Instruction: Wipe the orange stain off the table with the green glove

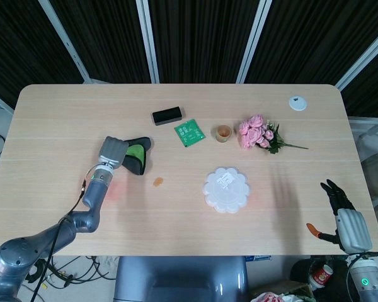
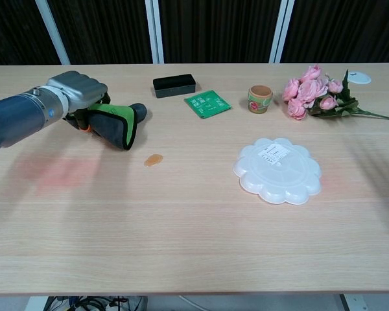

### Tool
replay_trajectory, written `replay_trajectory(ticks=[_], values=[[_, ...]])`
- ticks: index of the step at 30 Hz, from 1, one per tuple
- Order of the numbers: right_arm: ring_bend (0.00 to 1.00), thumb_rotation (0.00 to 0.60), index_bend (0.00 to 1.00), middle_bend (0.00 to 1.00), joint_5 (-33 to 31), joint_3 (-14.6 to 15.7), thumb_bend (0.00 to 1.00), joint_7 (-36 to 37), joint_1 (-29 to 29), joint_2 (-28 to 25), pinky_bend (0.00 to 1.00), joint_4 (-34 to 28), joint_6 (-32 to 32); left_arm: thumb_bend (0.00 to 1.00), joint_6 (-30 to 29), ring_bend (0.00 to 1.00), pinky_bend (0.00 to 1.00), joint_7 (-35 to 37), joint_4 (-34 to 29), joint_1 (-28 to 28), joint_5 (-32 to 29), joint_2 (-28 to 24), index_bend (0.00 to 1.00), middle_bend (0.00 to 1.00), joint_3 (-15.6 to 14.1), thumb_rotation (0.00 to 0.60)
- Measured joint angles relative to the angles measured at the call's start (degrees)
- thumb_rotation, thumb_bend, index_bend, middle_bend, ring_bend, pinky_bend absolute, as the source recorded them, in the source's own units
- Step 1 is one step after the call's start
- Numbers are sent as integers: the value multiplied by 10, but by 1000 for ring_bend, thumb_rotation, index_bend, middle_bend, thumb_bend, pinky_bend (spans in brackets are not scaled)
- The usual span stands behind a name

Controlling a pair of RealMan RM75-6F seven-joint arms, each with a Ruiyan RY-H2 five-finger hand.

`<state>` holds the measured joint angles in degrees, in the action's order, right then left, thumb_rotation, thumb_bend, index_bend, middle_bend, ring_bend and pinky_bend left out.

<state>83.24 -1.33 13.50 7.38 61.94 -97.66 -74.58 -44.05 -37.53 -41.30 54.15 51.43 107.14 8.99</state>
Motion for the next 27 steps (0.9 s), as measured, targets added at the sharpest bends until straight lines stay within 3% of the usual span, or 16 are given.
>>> replay_trajectory(ticks=[7, 16, 27], values=[[0, 600, 0, 0, 3, 1, 135, 1, -1, -1, 178, -1, -1, 504, -49, 648, 733, 50, -12, -7, 61, -1, 677, 716, -6, 600], [0, 600, 0, 0, 2, 0, 144, 1, -1, -1, 178, -1, -2, 508, -99, 650, 734, 74, -100, -9, 116, -26, 681, 725, -6, 600], [0, 600, 0, 0, 1, -1, 156, 4, -1, -2, 178, -1, -3, 648, -83, 669, 733, -26, -200, 6, 128, -39, 689, 756, -23, 600]])
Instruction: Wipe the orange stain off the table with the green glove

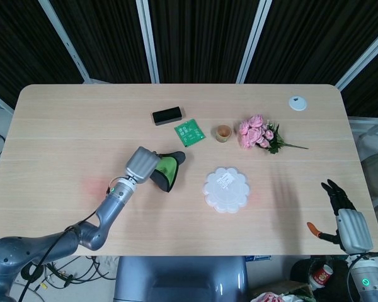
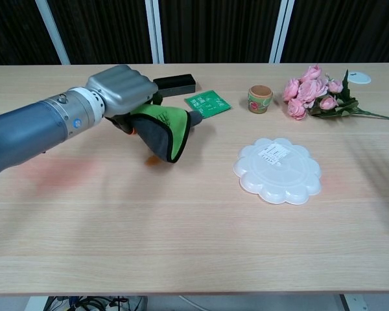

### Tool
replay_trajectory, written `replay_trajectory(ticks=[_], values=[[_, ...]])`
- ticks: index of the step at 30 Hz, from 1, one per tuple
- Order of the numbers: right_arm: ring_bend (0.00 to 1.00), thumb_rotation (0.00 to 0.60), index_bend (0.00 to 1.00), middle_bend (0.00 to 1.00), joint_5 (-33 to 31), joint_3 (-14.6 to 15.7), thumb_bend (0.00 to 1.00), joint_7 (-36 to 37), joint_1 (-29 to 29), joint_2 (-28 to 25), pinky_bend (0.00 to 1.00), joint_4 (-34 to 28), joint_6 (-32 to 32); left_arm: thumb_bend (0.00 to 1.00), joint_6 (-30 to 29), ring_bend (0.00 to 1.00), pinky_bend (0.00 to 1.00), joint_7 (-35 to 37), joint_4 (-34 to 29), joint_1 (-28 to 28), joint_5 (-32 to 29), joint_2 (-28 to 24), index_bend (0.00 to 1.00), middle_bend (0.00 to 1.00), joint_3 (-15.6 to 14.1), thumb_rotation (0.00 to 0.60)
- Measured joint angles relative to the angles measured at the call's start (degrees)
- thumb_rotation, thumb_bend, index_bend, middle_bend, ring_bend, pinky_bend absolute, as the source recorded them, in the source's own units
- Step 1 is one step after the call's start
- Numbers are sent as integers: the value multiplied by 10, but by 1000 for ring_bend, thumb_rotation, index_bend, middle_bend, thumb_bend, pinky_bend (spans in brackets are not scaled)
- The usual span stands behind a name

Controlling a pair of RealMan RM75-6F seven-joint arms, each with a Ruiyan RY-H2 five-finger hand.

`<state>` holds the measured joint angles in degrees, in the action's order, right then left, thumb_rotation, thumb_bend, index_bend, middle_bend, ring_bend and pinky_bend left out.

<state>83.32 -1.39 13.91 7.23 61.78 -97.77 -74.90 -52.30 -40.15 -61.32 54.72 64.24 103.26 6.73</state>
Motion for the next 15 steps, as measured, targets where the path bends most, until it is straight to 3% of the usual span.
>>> replay_trajectory(ticks=[8, 15], values=[[0, 600, 0, 0, 0, 0, 210, 1, 1, 0, 178, 0, 2, 671, 35, 677, 733, -104, -38, 17, -30, -6, 708, 771, -17, 600], [0, 600, 0, 0, -1, 0, 214, 0, 1, -1, 178, 0, 2, 675, 60, 681, 733, -185, -35, 30, -93, -7, 714, 775, -29, 600]])
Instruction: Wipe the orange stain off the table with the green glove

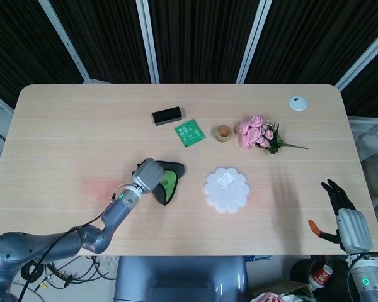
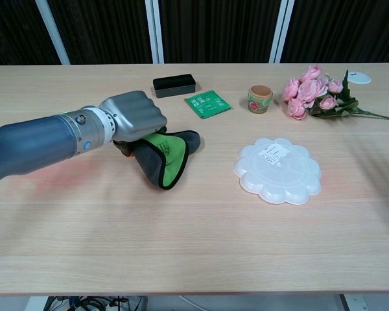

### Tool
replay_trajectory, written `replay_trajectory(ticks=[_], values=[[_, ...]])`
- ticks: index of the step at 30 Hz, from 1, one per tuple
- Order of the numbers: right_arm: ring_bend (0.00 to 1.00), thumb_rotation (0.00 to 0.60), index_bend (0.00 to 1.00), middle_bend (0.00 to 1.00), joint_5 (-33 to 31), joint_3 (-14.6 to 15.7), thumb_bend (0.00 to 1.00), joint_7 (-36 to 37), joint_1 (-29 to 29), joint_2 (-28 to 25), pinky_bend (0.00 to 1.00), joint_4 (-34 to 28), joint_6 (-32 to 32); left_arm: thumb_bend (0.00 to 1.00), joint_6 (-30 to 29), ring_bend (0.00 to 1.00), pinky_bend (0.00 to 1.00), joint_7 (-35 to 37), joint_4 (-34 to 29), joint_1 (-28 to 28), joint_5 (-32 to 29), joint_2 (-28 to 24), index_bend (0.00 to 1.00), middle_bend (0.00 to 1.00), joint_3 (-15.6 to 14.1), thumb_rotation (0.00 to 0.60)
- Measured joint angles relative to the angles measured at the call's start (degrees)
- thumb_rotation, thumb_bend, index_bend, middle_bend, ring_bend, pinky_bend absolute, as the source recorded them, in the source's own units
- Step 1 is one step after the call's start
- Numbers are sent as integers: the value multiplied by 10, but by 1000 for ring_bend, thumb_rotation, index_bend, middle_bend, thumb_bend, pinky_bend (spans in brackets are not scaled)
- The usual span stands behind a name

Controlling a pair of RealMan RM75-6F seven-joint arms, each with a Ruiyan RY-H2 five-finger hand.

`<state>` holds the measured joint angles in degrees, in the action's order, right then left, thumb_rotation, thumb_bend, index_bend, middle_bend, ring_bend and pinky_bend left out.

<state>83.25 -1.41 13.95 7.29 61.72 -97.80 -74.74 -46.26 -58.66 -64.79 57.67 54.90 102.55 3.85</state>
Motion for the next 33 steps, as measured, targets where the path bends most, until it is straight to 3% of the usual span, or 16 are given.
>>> replay_trajectory(ticks=[7, 20, 33], values=[[0, 600, 0, 0, 1, 1, 215, -2, 0, 0, 178, -1, 1, 678, 3, 682, 734, -50, 18, 7, -25, -18, 718, 780, -15, 600], [0, 600, 0, 0, 3, 2, 215, -6, 0, 1, 178, -3, 1, 677, -12, 682, 734, -64, 22, -19, -68, -94, 716, 777, -34, 600], [0, 600, 0, 0, 2, 2, 216, -3, -1, 0, 178, -3, 0, 677, -1, 682, 734, -46, -22, -7, -37, -61, 715, 777, -39, 600]])
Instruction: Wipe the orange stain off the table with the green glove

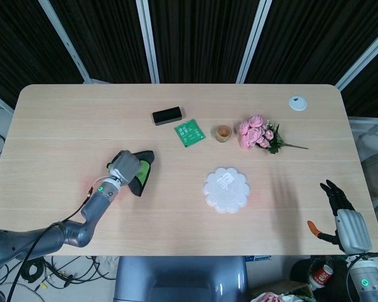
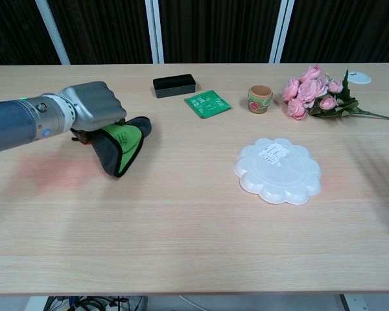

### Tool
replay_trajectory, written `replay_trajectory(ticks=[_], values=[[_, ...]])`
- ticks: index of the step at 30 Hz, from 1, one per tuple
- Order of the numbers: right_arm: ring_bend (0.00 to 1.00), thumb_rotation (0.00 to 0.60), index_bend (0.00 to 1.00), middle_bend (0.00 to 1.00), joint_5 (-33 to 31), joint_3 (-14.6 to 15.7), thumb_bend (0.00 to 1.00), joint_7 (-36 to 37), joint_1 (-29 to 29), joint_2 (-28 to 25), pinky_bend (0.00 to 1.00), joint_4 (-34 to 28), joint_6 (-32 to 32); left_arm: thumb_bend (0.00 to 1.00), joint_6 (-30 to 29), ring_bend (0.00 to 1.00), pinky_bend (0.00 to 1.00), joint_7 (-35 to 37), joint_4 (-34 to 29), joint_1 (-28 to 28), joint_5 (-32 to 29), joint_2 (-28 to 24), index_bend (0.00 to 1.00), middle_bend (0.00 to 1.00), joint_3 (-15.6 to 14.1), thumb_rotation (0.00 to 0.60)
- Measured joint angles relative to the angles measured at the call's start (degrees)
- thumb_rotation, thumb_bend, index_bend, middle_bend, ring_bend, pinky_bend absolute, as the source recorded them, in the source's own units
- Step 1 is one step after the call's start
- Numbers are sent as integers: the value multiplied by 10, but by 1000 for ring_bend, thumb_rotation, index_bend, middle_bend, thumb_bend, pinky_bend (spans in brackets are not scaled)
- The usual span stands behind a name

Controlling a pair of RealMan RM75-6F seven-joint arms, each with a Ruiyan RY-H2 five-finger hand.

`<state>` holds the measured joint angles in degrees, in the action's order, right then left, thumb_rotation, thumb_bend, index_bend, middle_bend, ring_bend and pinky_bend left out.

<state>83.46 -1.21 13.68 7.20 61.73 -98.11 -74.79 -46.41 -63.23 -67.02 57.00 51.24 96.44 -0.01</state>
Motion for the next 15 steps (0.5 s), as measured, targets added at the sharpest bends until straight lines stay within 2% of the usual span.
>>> replay_trajectory(ticks=[8, 15], values=[[0, 600, 0, 0, 4, 2, 216, 0, 0, 0, 178, -1, 0, 677, -1, 682, 734, -1, -31, 26, 16, 36, 714, 778, 14, 600], [0, 600, 0, 0, 2, 1, 215, 3, -2, -1, 178, 0, -4, 677, 3, 682, 733, -51, -5, 60, -23, 82, 714, 778, 28, 600]])
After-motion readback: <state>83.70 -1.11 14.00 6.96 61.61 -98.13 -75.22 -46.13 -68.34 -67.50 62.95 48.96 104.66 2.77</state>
